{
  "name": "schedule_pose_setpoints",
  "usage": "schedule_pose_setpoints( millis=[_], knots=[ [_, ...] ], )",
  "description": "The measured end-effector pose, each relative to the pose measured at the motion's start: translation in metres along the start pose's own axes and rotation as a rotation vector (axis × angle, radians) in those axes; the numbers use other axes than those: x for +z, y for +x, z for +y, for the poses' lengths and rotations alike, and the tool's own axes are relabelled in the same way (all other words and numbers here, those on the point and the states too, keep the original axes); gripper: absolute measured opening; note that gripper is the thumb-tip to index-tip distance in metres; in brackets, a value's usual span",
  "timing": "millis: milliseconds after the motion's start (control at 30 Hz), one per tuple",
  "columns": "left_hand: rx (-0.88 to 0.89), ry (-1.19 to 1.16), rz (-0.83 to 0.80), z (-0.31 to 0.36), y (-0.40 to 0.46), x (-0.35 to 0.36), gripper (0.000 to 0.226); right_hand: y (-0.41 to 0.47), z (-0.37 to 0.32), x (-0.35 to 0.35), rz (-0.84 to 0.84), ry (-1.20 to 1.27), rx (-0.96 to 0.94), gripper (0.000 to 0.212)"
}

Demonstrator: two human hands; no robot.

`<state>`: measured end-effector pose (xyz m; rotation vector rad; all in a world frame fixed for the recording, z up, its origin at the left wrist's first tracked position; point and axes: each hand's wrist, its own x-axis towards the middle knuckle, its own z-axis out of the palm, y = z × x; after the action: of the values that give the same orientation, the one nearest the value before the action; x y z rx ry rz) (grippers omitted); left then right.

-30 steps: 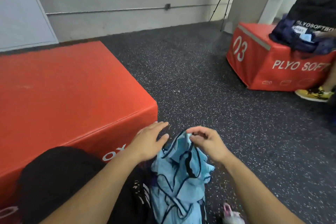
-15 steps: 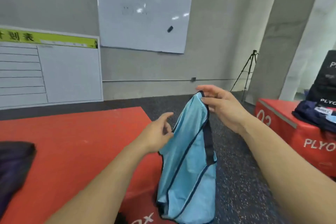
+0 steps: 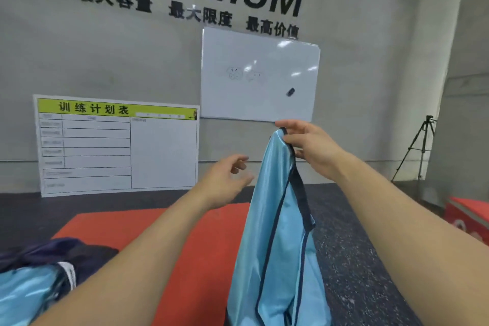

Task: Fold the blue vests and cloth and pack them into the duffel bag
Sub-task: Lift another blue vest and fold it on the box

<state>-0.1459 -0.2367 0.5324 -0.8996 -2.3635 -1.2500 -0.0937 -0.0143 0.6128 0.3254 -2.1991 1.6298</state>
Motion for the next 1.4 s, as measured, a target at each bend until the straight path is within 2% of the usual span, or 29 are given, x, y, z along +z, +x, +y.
schedule_pose_setpoints(
  millis=[300, 433, 500, 600, 767, 900, 1067, 1300, 1400],
  knots=[
    [-0.086, -0.073, 0.044, -0.015, 0.026, -0.06, 0.082, 0.058, -0.03, 0.074, -0.167, 0.045, -0.099, 0.04],
    [-0.132, -0.091, 0.015, -0.024, 0.041, -0.087, 0.091, 0.076, -0.034, 0.097, -0.214, 0.076, -0.127, 0.041],
    [-0.159, -0.1, 0.004, -0.032, 0.044, -0.096, 0.086, 0.081, -0.031, 0.105, -0.22, 0.088, -0.134, 0.04],
    [-0.164, -0.058, 0.011, -0.046, 0.041, -0.109, 0.064, 0.085, -0.021, 0.11, -0.189, 0.041, -0.135, 0.039],
    [-0.196, 0.268, 0.019, -0.083, 0.026, -0.131, 0.045, 0.096, 0.018, 0.105, 0.041, -0.436, -0.23, 0.039],
    [-0.234, 0.431, 0.074, -0.116, 0.012, -0.14, 0.026, 0.096, 0.051, 0.1, 0.113, -0.657, -0.241, 0.033],
    [-0.273, 0.45, 0.115, -0.149, -0.005, -0.142, 0.02, 0.083, 0.098, 0.1, 0.067, -0.746, -0.189, 0.026],
    [-0.294, 0.363, 0.069, -0.177, -0.035, -0.112, 0.013, 0.058, 0.164, 0.111, -0.092, -0.848, -0.074, 0.024],
    [-0.29, 0.325, -0.011, -0.189, -0.049, -0.094, 0.013, 0.042, 0.191, 0.113, -0.134, -0.866, -0.02, 0.028]
  ],
)
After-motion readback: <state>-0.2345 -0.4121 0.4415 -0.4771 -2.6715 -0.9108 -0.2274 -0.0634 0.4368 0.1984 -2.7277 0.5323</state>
